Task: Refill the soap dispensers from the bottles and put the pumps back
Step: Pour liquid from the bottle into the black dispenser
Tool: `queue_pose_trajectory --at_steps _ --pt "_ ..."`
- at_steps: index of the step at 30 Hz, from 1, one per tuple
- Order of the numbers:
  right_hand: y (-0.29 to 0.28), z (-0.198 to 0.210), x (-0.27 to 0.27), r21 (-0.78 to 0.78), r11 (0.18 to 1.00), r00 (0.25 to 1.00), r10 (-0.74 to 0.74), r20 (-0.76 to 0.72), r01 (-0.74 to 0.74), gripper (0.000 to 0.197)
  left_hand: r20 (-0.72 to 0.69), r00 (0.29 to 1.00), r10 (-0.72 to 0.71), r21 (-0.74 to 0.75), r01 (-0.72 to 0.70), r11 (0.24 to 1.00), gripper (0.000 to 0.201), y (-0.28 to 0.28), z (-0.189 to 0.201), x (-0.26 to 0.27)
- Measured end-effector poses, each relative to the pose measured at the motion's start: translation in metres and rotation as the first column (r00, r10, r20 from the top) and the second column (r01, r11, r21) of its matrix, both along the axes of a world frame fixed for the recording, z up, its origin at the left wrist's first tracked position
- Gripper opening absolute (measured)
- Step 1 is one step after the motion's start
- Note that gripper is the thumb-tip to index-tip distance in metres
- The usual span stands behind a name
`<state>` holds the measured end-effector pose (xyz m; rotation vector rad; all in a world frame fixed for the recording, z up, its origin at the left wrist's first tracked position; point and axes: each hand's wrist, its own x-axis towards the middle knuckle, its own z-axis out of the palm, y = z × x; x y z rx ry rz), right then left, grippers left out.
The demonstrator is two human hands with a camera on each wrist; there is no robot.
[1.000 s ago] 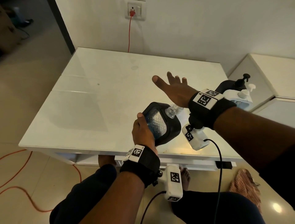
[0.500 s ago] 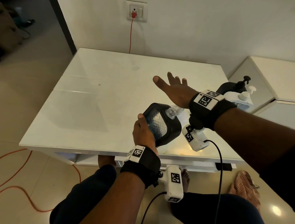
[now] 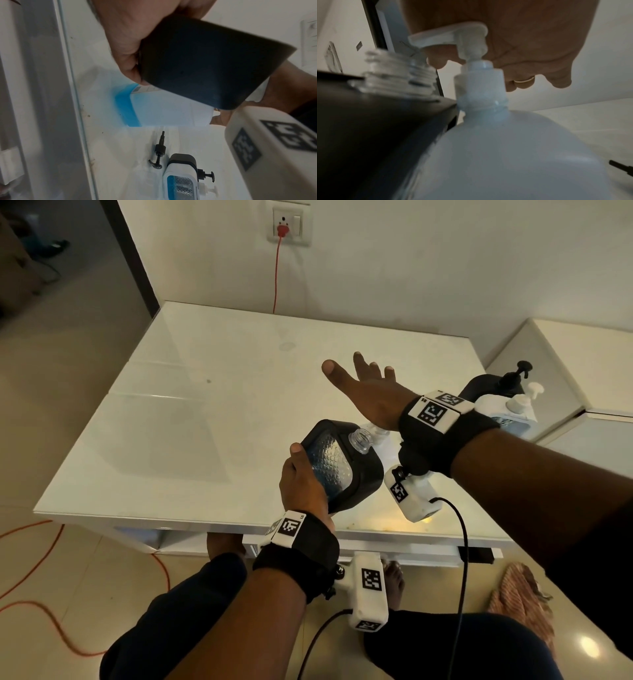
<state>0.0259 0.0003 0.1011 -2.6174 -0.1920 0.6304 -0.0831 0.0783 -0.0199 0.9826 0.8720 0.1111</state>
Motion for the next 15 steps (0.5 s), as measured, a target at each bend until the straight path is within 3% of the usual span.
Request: queue_pose_trajectory --at_steps 7,15 --pt "0.0005 -0.0021 -0.0019 -0.025 1.0 1.0 -0.004 0.013 0.005 0.108 0.006 1.0 0.003 -0.022 -0.002 1.0 0.069 0.0005 0.0004 -0.0001" --pt "-0.003 0.0026 -0.0023 -0.039 0.999 1.0 0.015 -0.007 -0.015 0.106 -0.01 1.0 -0.011 -0.004 0.011 1.0 0.048 0.0006 -0.0003 -0.0011"
